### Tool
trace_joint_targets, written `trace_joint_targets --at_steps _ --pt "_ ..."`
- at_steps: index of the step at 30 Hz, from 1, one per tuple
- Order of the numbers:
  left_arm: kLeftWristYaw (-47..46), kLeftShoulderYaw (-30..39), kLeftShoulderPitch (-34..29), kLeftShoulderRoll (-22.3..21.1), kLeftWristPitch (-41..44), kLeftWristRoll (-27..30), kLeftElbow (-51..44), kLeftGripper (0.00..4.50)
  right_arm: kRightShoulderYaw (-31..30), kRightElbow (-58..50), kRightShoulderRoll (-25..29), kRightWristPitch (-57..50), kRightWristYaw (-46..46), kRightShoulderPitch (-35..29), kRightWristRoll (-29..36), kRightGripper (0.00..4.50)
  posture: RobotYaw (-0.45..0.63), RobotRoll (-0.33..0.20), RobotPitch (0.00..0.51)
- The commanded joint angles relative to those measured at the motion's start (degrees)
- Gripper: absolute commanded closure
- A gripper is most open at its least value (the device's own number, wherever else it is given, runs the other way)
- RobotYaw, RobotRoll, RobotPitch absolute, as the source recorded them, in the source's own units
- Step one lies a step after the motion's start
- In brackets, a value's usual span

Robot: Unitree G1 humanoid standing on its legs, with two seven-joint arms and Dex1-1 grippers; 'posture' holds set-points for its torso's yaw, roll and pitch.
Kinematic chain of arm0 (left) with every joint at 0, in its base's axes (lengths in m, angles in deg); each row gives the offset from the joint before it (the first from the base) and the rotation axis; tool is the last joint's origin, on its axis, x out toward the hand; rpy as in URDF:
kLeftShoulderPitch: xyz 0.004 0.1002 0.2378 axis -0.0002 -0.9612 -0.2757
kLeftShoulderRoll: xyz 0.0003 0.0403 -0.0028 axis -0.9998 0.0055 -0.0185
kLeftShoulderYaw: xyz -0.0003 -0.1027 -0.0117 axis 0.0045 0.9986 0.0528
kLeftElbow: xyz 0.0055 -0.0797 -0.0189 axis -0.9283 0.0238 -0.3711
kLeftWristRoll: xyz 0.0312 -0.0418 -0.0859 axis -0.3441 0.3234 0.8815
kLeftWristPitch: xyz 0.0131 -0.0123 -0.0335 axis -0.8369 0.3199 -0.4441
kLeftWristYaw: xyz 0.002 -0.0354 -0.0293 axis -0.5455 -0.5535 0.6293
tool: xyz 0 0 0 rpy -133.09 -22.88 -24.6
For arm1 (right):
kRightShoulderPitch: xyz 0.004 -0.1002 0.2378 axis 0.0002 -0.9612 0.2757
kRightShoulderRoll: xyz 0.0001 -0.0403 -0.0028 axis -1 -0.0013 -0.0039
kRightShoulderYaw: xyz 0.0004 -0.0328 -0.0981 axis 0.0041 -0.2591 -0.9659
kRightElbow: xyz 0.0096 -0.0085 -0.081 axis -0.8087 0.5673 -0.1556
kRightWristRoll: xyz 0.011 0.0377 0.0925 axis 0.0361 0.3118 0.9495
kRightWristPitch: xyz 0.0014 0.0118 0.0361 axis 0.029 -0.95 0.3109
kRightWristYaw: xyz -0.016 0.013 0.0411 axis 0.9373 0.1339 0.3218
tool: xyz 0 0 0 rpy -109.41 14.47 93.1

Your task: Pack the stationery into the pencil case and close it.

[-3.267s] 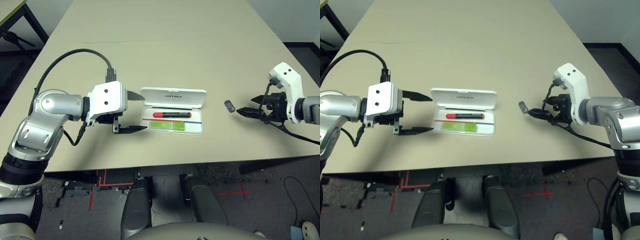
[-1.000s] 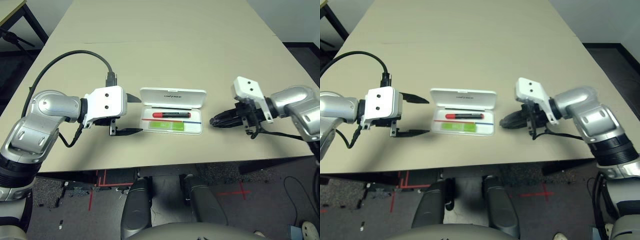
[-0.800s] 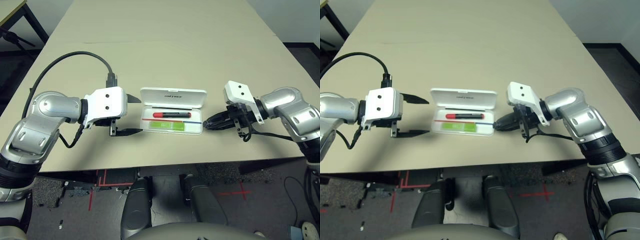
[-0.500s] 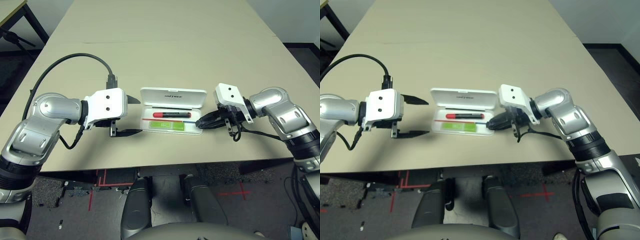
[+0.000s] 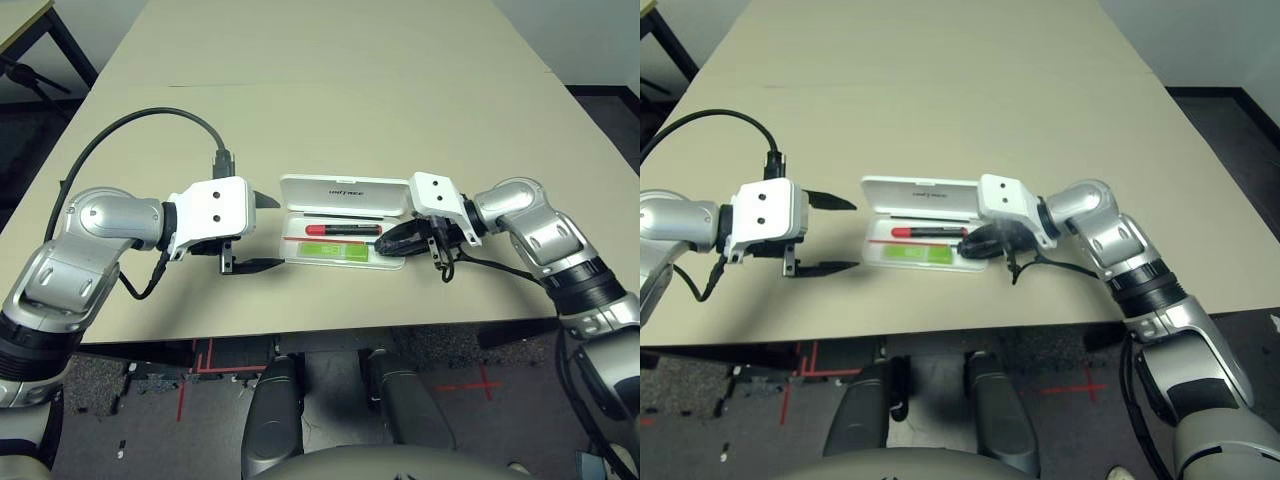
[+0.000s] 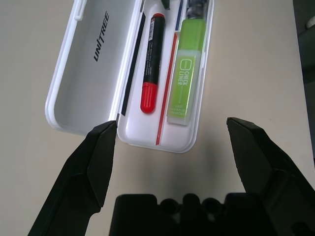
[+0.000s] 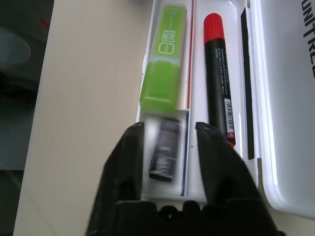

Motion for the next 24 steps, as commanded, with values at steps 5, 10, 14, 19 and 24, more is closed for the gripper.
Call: trace_joint_targets --at_steps 5,10,14,19,24 --pt "-0.55 -0.78 -0.46 -0.37 -0.08 -0.87 -1.04 0.0 1.83 -0.94 0.75 -0.02 -0.5 -0.38 1.84 0.01 0.04 0.0 0.163" --pt "-0.65 -0.97 -0.33 -0.28 -0.19 -0.98 -0.95 0.0 1.99 -0.51 -0.76 1.35 0.71 -0.33 1.74 0.01 0.04 0.0 0.164" --pt "-0.63 -0.99 -0.31 -0.35 -0.12 -1.05 -0.96 0.0 2.34 0.45 -1.91 2.4 1.38 -0.16 1.75 0.01 0.04 0.0 0.164" --pt "-0.66 -0.46 -0.52 -0.55 -0.25 -0.99 -0.71 0.0 3.11 -0.69 -1.11 0.92 0.09 -0.44 3.11 0.01 0.04 0.0 0.164" --pt "-1.61 1.96 0.74 -1.34 -1.11 -1.72 3.08 0.0 5.09 -6.42 3.53 -5.94 -4.27 -2.58 8.76 0.01 0.04 0.0 0.167"
